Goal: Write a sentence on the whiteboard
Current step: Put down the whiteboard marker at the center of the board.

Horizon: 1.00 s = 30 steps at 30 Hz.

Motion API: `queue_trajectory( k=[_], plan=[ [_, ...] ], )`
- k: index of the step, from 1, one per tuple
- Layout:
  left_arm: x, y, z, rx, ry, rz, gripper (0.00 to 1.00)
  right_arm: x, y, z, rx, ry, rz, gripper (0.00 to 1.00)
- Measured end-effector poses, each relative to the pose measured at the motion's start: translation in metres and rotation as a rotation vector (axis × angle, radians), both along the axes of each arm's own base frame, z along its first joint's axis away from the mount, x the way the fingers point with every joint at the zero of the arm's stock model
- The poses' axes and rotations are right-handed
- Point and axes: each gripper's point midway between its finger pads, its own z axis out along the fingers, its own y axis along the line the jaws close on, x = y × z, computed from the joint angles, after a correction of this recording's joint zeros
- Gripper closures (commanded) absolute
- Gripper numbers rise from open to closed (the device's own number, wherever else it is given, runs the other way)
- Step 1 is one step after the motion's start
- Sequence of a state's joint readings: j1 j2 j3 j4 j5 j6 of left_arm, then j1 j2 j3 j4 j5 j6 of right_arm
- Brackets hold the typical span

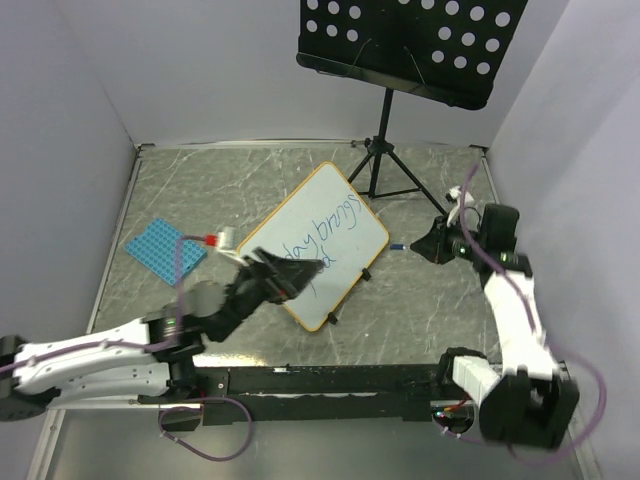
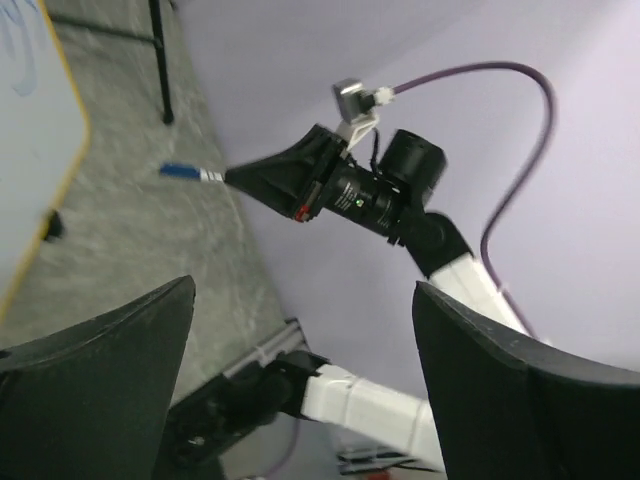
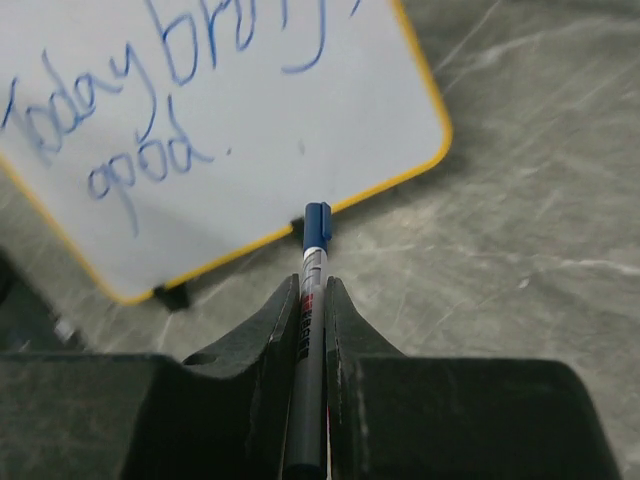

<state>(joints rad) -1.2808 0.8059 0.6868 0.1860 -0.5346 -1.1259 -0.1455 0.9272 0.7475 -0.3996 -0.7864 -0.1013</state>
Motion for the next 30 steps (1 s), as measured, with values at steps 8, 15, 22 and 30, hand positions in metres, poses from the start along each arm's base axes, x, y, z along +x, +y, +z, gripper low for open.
queue_trajectory(
  k=[8, 15, 22, 30],
  plan=[
    [-0.005, 0.103, 0.037, 0.132, -0.210, 0.141, 0.03, -0.010, -0.002, -0.053, 0.055, 0.344, 0.295, 0.91],
    [0.000, 0.116, 0.010, 0.363, -0.254, 0.164, 0.04, -0.018, -0.004, -0.099, 0.102, 0.536, 0.352, 0.83],
    [0.004, 0.113, -0.020, 0.518, -0.258, 0.151, 0.04, -0.018, -0.007, -0.130, 0.150, 0.671, 0.352, 0.57],
    [0.005, 0.121, -0.020, 0.537, -0.274, 0.172, 0.04, 0.000, -0.029, -0.133, 0.086, 0.637, 0.279, 0.26]
  ],
)
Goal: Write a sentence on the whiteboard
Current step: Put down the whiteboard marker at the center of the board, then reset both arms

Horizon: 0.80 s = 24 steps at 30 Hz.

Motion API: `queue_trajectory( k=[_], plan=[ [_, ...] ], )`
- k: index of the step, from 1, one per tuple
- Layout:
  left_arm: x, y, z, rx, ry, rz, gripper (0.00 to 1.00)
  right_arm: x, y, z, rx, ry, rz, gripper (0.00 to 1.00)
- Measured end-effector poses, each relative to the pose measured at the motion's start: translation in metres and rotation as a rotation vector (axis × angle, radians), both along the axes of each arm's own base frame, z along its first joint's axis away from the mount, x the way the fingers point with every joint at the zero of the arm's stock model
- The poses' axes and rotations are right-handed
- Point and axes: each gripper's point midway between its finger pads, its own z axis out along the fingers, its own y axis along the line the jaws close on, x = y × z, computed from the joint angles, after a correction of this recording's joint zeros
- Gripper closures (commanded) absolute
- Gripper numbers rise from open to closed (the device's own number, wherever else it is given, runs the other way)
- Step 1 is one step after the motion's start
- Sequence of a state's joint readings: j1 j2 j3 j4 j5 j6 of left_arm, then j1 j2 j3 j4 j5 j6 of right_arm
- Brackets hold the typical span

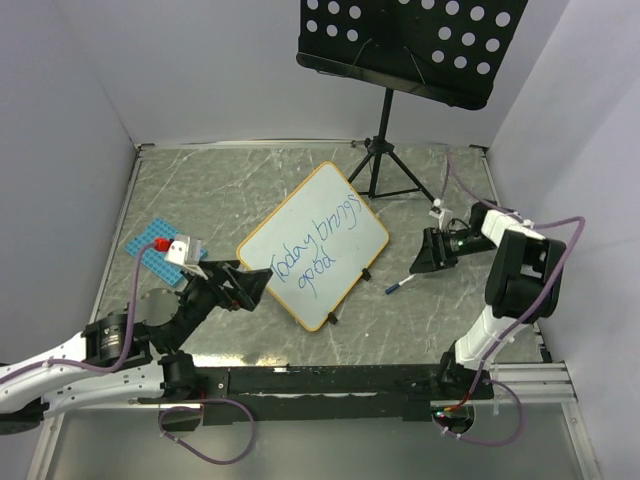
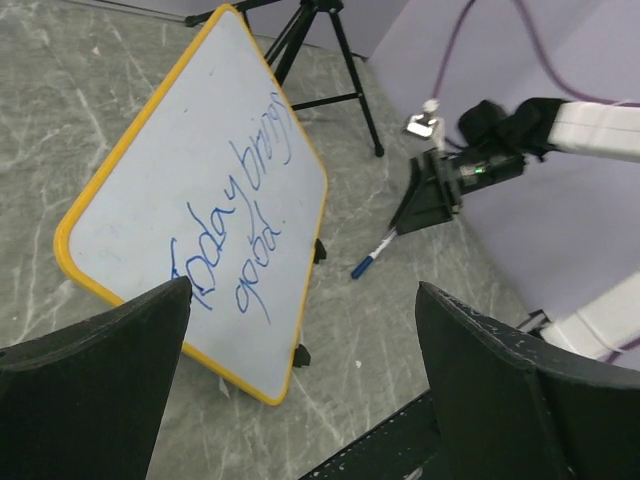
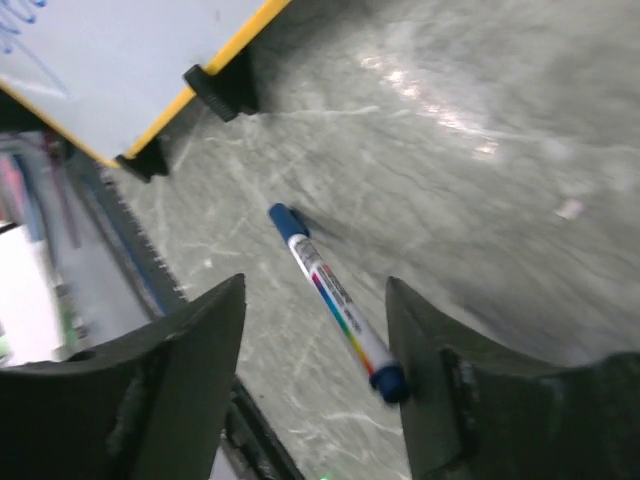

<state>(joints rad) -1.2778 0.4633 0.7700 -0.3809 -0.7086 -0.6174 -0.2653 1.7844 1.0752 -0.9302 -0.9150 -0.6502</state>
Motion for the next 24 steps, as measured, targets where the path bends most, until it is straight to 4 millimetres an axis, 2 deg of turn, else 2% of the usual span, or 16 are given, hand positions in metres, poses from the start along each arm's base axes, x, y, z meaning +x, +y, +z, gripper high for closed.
queue_trajectory(
  k=[3, 5, 7, 9, 15, 17, 20, 24],
  plan=[
    [0.005, -0.001, -0.006, 0.040, -0.002, 0.027, 0.04, 0.008, -0.015, 0.014, -0.090, -0.098, -0.019, 0.17],
    [0.010, -0.001, -0.008, 0.067, -0.009, 0.042, 0.04, 0.014, -0.025, 0.029, -0.159, -0.184, -0.034, 0.08],
    [0.019, 0.004, -0.007, 0.084, -0.020, 0.075, 0.03, 0.019, -0.035, 0.046, -0.220, -0.271, -0.053, 0.03],
    [0.030, 0.010, -0.001, 0.097, -0.029, 0.106, 0.03, 0.022, -0.043, 0.060, -0.268, -0.339, -0.073, 0.02],
    [0.098, 0.027, 0.033, 0.122, -0.018, 0.219, 0.04, 0.022, -0.061, 0.085, -0.356, -0.448, -0.130, 0.00],
    [0.120, 0.038, 0.029, 0.127, 0.007, 0.244, 0.04, 0.014, -0.062, 0.093, -0.391, -0.497, -0.153, 0.00],
    [0.136, 0.057, 0.021, 0.122, 0.045, 0.258, 0.03, 0.002, -0.064, 0.116, -0.445, -0.591, -0.230, 0.00],
    [0.136, 0.070, 0.022, 0.107, 0.056, 0.246, 0.04, -0.012, -0.068, 0.161, -0.494, -0.723, -0.391, 0.00]
  ],
)
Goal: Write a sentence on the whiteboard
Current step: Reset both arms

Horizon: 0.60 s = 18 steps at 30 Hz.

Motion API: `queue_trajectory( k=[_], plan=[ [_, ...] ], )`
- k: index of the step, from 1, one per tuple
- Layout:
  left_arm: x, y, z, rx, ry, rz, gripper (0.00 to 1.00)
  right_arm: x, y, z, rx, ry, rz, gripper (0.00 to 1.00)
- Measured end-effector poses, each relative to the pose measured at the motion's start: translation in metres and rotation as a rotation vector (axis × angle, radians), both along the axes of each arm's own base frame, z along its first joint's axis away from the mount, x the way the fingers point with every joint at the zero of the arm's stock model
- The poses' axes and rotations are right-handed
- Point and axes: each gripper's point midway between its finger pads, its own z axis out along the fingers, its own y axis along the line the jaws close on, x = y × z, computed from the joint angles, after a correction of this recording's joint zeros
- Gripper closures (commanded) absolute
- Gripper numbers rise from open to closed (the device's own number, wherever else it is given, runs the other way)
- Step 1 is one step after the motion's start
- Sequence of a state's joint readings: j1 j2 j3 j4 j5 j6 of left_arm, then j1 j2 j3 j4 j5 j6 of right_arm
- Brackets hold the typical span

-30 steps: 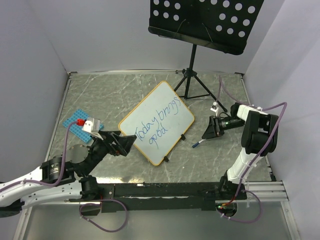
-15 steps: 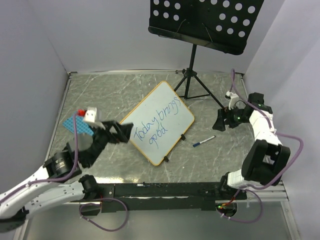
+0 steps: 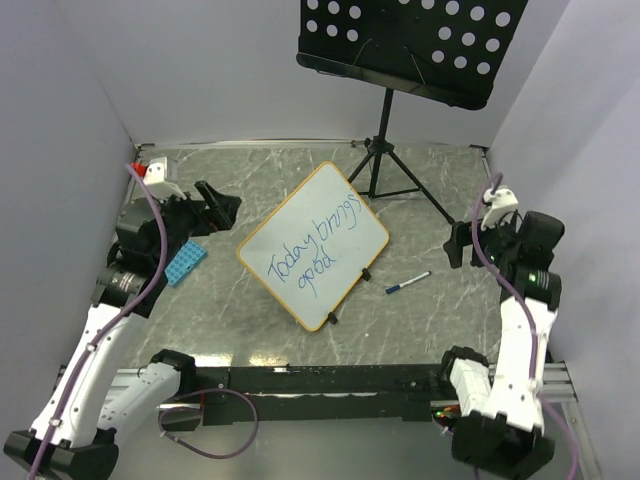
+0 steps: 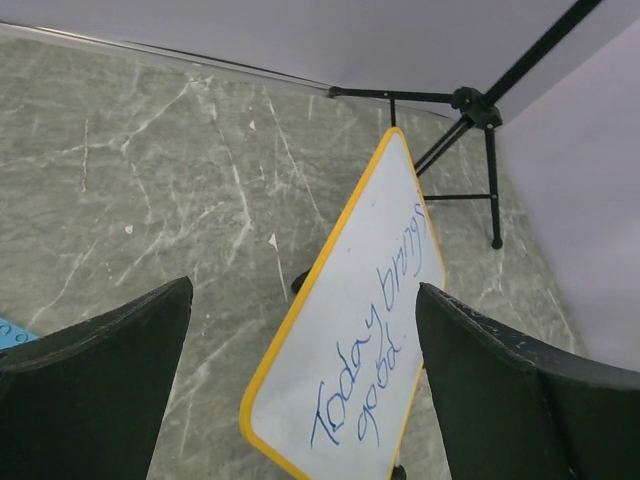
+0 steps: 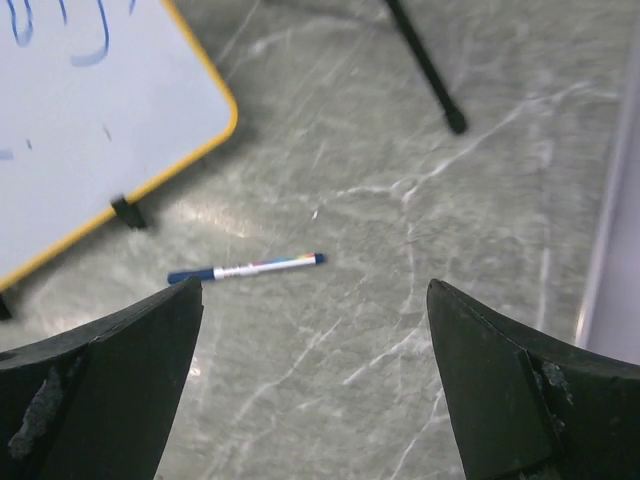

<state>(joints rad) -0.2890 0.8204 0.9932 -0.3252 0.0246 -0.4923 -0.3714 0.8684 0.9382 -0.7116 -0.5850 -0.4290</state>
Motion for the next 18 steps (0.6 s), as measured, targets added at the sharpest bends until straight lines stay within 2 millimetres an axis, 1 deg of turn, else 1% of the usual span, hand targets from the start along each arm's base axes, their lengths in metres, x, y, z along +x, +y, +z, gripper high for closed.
queue_trajectory(
  k=[1, 5, 7, 9, 13, 18],
  plan=[
    [-0.003, 0.000, 0.001, -0.001, -0.003, -0.009, 0.03, -0.004, 0.000, 0.010, 0.009, -0.028, -0.039, 0.00],
    [-0.013, 0.004, 0.005, 0.010, -0.013, -0.022, 0.04, -0.014, -0.002, 0.037, 0.039, -0.100, -0.144, 0.00],
    [-0.016, 0.006, 0.007, 0.021, -0.019, -0.022, 0.03, -0.017, -0.005, 0.050, 0.049, -0.133, -0.188, 0.00],
    [-0.018, 0.007, 0.008, 0.029, -0.024, -0.021, 0.03, -0.018, -0.007, 0.060, 0.053, -0.153, -0.218, 0.00],
    [-0.018, 0.009, 0.008, 0.043, -0.030, -0.018, 0.04, -0.017, -0.013, 0.073, 0.055, -0.181, -0.263, 0.00],
    [-0.018, 0.011, 0.009, 0.054, -0.037, -0.012, 0.03, -0.018, -0.015, 0.079, 0.061, -0.200, -0.288, 0.00]
  ],
)
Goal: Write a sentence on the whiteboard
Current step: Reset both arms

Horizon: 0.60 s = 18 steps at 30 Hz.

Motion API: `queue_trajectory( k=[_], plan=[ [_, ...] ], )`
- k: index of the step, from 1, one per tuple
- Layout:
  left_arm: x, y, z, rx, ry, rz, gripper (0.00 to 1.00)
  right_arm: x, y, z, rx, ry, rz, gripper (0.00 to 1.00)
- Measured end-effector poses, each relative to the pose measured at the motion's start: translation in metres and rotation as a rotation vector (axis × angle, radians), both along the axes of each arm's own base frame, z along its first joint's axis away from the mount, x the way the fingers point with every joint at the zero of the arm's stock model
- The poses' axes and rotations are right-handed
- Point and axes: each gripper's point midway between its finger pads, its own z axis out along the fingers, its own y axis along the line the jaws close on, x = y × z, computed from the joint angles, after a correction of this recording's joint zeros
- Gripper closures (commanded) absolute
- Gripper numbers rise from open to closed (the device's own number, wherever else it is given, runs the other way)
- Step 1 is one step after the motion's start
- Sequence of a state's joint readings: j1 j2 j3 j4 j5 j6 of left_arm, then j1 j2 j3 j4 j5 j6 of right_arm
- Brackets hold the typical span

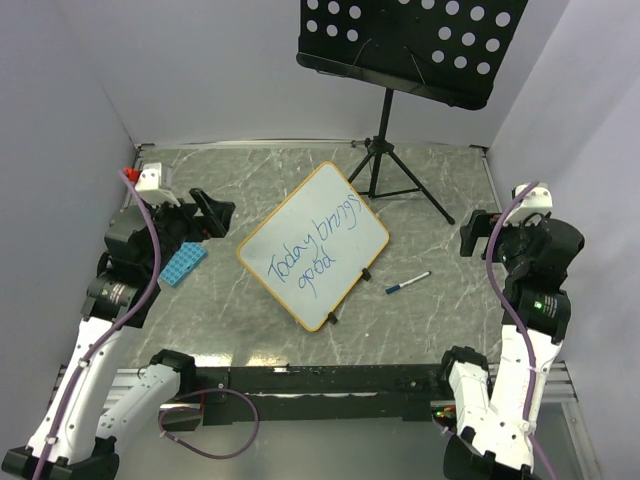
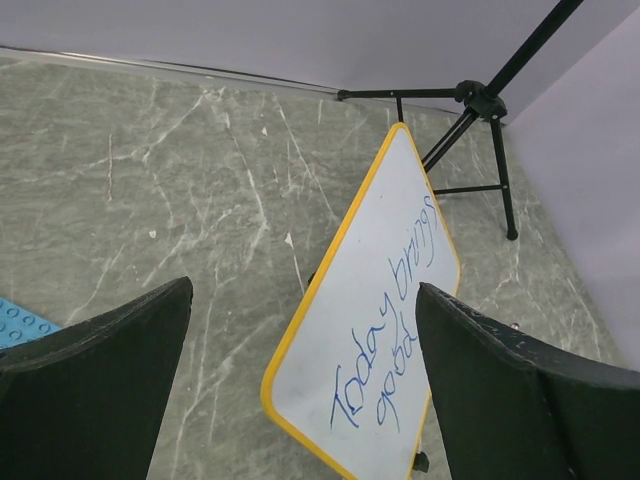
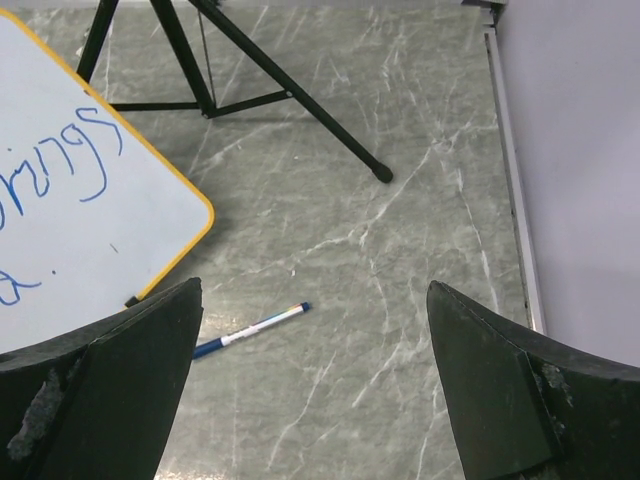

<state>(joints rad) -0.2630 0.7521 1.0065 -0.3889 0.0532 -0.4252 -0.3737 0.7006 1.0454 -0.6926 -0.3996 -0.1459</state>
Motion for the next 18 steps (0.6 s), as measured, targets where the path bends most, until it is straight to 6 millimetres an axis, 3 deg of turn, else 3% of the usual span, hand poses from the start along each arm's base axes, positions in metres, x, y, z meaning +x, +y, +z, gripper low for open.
queue_trajectory(
  k=[18],
  plan=[
    [-0.005, 0.007, 0.001, 0.030, -0.009, 0.022, 0.04, 0.008, -0.006, 0.013, 0.016, -0.055, -0.041, 0.00]
  ],
)
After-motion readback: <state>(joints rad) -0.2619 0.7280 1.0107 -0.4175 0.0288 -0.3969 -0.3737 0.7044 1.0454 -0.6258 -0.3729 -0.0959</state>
